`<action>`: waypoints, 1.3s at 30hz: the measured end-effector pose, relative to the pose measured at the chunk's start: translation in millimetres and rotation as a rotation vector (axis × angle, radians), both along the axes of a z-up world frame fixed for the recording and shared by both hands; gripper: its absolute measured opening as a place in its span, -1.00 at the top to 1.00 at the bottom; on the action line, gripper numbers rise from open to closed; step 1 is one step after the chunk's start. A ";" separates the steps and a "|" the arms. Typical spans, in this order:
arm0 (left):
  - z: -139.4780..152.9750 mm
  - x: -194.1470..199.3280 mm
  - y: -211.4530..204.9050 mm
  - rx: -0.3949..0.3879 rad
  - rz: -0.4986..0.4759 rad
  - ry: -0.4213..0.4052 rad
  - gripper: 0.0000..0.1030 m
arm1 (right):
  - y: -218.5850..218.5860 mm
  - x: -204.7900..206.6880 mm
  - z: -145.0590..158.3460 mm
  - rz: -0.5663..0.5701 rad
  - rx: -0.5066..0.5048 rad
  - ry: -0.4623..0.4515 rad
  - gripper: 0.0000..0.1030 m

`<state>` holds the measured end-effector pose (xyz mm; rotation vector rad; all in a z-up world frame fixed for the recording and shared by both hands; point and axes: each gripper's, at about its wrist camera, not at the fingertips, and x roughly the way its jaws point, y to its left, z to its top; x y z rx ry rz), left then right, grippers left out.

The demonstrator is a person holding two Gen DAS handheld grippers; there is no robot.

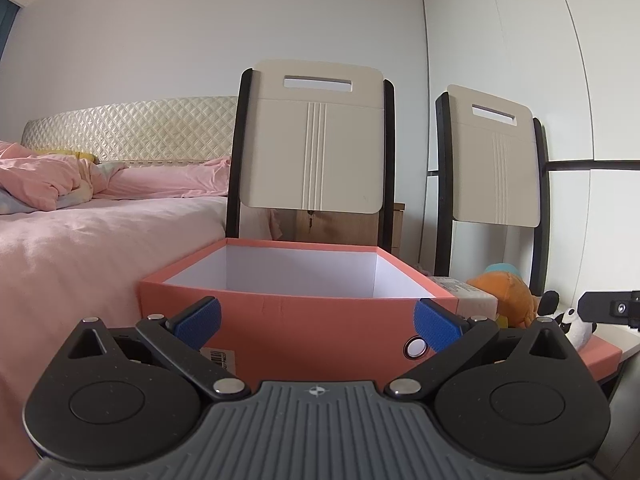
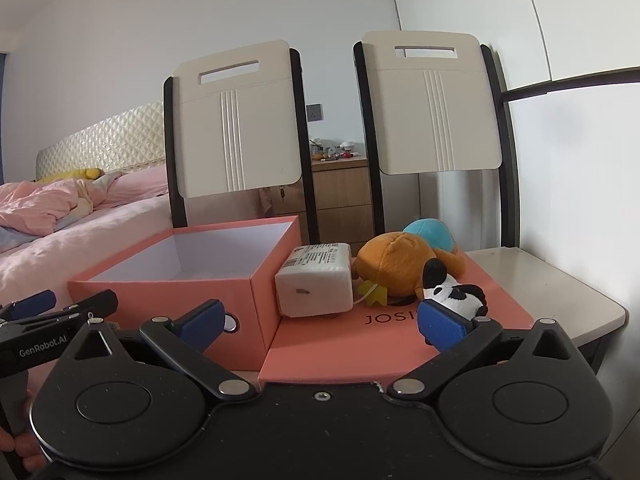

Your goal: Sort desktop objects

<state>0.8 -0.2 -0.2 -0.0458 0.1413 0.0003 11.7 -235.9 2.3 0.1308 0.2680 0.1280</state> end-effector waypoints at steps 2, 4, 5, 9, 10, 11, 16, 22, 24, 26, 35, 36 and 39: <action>-0.8 2.0 -1.3 0.003 0.004 0.004 -1.00 | -0.5 -0.6 -0.3 0.000 0.001 0.005 -0.99; -3.2 4.2 -2.9 0.012 -0.001 0.007 -1.00 | -1.1 -1.2 -0.6 0.000 0.001 0.009 -0.99; -2.9 2.4 -2.4 0.010 -0.001 0.002 -1.00 | -1.4 -1.4 -0.7 0.000 0.002 0.011 -0.99; -3.0 -0.2 2.5 0.013 -0.003 0.005 -1.00 | -2.4 -2.5 -1.2 0.000 0.003 0.020 -0.99; -1.6 2.1 -0.6 0.020 -0.001 0.015 -1.00 | -2.5 -2.2 -0.8 -0.002 0.004 0.020 -0.99; -0.5 2.5 -1.2 0.021 -0.001 0.015 -1.00 | -4.1 -3.0 0.0 -0.002 0.007 0.021 -0.99; -1.3 2.4 0.8 0.013 -0.003 0.013 -1.00 | -2.9 0.0 1.0 -0.005 0.004 0.019 -0.99; -0.5 1.0 1.8 0.006 -0.003 0.009 -1.00 | -2.4 -1.5 0.4 -0.005 -0.006 0.006 -0.99; -0.9 1.6 1.8 0.004 -0.004 0.008 -1.00 | -2.0 -1.2 0.4 -0.003 -0.012 0.010 -0.99; -1.4 1.0 1.8 0.004 -0.003 0.007 -1.00 | -2.1 -0.7 -0.2 -0.002 -0.014 0.015 -0.99; -1.5 0.4 3.5 -0.002 -0.002 0.010 -1.00 | -4.3 -1.6 0.7 0.012 0.008 0.008 -0.99; -1.3 0.4 3.4 -0.002 -0.001 0.010 -1.00 | -4.4 -1.6 0.8 0.013 0.009 0.008 -0.99; -0.5 0.5 3.0 -0.003 -0.001 0.011 -1.00 | -6.0 -2.0 0.5 0.021 0.014 0.005 -0.99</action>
